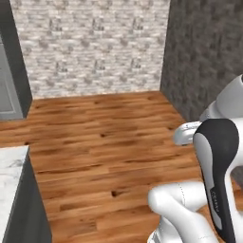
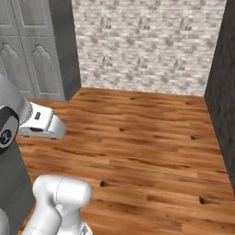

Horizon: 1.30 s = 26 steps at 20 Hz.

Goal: Gather the lime and eggplant from the fridge and place them on a tray on the dining counter. Then gather the chicken drumsticks from the fridge and place them on the other tray.

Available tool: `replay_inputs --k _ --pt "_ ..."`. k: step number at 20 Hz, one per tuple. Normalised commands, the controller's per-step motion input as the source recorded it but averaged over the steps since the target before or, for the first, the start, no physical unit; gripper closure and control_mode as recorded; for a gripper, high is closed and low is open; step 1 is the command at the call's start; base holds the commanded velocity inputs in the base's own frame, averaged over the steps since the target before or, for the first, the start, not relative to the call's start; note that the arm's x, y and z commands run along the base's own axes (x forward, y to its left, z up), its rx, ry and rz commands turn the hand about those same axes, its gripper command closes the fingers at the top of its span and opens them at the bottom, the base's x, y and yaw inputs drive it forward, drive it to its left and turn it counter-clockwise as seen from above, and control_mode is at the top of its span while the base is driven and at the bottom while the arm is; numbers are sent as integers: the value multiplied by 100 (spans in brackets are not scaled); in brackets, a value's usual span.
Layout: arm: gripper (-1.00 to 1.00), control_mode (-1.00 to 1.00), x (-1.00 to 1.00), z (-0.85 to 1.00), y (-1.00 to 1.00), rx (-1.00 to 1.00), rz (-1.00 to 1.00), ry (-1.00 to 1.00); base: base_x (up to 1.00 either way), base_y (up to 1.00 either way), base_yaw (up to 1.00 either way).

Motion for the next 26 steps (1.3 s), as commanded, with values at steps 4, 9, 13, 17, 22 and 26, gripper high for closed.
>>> replay_inputs --k 4,9,13,17,22,26 --pt "-100 100 0 0 0 0 0 0 100 -40 20" --pt "-100 100 0 0 0 0 0 0 100 -39 31" --pt "-100 100 0 0 0 0 0 0 100 -31 55" --pt "-100 100 0 0 0 0 0 0 100 -4 68" --pt "-100 100 0 0 0 0 0 0 100 -17 65" --pt "-100 100 0 0 0 0 0 0 100 -52 56"
